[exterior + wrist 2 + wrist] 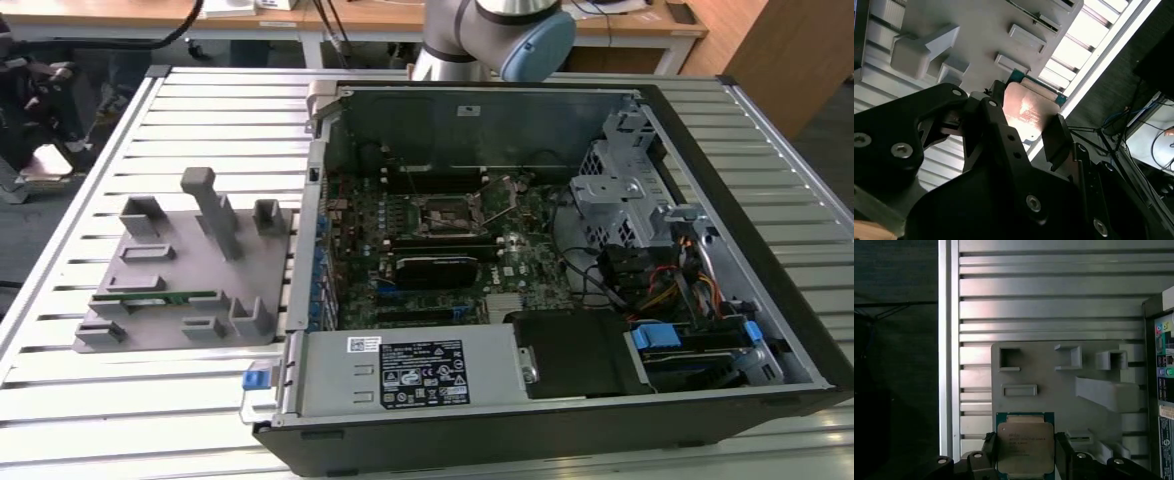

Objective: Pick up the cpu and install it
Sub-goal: 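Pick up the cpu and move it towards the insertion slot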

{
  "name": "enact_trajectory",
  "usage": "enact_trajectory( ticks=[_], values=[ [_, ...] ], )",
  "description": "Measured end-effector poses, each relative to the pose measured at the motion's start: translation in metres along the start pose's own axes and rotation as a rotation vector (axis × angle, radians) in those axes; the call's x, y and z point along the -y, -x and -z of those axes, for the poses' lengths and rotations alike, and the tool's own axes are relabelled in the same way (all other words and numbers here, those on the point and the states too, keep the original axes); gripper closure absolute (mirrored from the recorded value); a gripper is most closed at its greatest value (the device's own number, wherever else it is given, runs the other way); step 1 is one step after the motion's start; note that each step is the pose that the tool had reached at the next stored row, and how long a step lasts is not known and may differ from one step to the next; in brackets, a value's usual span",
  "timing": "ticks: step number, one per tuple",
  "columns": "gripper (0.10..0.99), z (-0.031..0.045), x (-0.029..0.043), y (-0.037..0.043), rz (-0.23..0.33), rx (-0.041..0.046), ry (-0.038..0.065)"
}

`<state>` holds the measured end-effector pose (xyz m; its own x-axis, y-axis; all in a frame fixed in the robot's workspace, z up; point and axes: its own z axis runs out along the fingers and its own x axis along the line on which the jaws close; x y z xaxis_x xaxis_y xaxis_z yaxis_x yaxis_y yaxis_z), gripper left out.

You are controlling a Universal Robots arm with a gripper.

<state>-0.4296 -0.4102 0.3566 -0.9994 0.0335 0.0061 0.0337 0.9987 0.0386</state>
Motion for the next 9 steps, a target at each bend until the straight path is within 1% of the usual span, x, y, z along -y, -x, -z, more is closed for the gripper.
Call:
enact_trajectory(
  ticks=[9],
  values=[
    [0.541, 0.0404, -0.0016, -0.0002, 0.000, -0.0001, 0.000]
  ],
)
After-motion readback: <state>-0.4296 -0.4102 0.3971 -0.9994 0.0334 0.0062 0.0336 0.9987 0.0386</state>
